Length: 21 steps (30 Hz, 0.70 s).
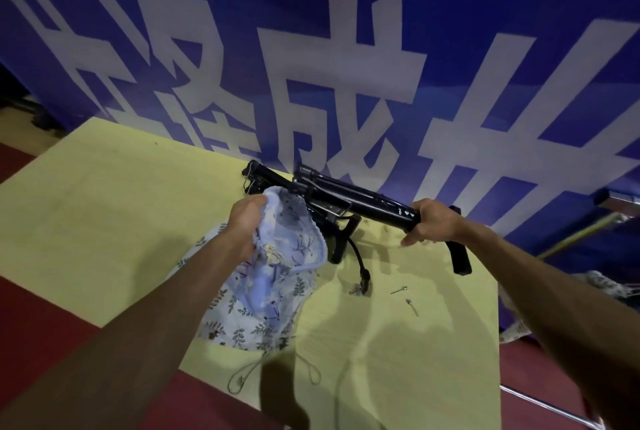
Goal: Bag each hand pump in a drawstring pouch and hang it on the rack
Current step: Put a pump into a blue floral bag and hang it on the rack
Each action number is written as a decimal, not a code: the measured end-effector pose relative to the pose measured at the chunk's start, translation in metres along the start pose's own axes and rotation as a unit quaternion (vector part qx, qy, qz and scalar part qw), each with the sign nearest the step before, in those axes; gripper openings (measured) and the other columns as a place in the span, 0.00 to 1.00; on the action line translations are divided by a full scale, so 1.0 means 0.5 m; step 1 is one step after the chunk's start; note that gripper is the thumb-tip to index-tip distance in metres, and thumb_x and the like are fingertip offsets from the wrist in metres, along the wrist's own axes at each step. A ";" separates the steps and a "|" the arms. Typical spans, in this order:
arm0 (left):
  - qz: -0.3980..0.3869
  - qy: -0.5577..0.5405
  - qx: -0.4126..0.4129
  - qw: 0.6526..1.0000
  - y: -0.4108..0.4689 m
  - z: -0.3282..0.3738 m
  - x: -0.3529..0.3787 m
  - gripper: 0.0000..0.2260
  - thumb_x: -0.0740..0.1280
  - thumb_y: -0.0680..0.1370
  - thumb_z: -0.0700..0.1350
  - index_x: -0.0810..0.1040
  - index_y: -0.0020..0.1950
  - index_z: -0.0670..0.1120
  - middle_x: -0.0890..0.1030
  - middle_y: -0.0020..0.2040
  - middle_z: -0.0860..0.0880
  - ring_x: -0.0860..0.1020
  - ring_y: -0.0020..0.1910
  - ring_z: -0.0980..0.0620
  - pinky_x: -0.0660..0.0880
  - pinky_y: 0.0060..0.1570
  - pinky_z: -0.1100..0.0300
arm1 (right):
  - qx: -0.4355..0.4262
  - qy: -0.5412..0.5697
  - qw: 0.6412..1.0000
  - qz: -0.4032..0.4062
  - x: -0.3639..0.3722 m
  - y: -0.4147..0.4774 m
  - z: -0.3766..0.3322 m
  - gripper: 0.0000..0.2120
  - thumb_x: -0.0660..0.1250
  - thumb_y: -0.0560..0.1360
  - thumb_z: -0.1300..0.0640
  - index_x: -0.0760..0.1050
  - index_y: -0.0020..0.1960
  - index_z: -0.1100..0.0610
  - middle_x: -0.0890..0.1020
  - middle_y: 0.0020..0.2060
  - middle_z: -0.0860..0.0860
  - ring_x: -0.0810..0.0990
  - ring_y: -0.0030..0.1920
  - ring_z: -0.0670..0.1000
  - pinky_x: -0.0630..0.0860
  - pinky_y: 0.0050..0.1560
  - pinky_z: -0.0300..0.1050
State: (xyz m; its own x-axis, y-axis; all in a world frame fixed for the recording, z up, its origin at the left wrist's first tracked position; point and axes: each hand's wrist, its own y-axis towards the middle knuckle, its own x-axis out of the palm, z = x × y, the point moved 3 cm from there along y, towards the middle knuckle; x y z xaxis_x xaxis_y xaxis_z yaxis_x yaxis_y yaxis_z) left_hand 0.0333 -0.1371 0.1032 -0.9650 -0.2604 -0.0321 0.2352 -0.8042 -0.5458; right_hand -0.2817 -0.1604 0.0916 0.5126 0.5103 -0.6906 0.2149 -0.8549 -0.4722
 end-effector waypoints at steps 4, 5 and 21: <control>0.018 0.067 0.094 0.993 -0.013 0.028 -0.008 0.08 0.57 0.81 0.44 0.76 0.47 0.46 0.74 0.50 0.44 0.73 0.50 0.46 0.68 0.49 0.56 | 0.009 -0.135 0.990 -0.043 -0.008 -0.011 -0.021 0.15 0.77 0.66 0.56 0.74 0.48 0.53 0.79 0.34 0.49 0.78 0.35 0.48 0.77 0.43 0.44; 0.007 0.090 0.113 0.989 -0.022 0.033 -0.004 0.08 0.57 0.81 0.44 0.76 0.51 0.45 0.75 0.51 0.45 0.73 0.51 0.47 0.68 0.50 0.56 | 0.010 -0.161 0.985 -0.054 -0.007 -0.014 -0.031 0.14 0.77 0.66 0.55 0.74 0.47 0.53 0.81 0.35 0.50 0.79 0.35 0.49 0.78 0.45 0.45; -0.120 0.057 0.138 0.981 -0.134 0.022 0.100 0.06 0.59 0.80 0.44 0.73 0.46 0.45 0.75 0.40 0.50 0.73 0.39 0.53 0.71 0.38 0.63 | -0.123 -0.254 0.950 -0.134 0.126 0.027 -0.277 0.10 0.69 0.66 0.61 0.74 0.46 0.61 0.78 0.41 0.57 0.77 0.40 0.57 0.78 0.42 0.52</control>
State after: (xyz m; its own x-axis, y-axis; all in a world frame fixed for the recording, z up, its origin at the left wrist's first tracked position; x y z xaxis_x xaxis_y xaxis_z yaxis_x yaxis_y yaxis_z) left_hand -0.0296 -0.1023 0.1471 -0.9995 0.0040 -0.0327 0.0060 -0.9536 -0.3011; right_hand -0.1314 -0.1526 0.1175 -0.0408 0.6385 -0.7686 0.5015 -0.6522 -0.5684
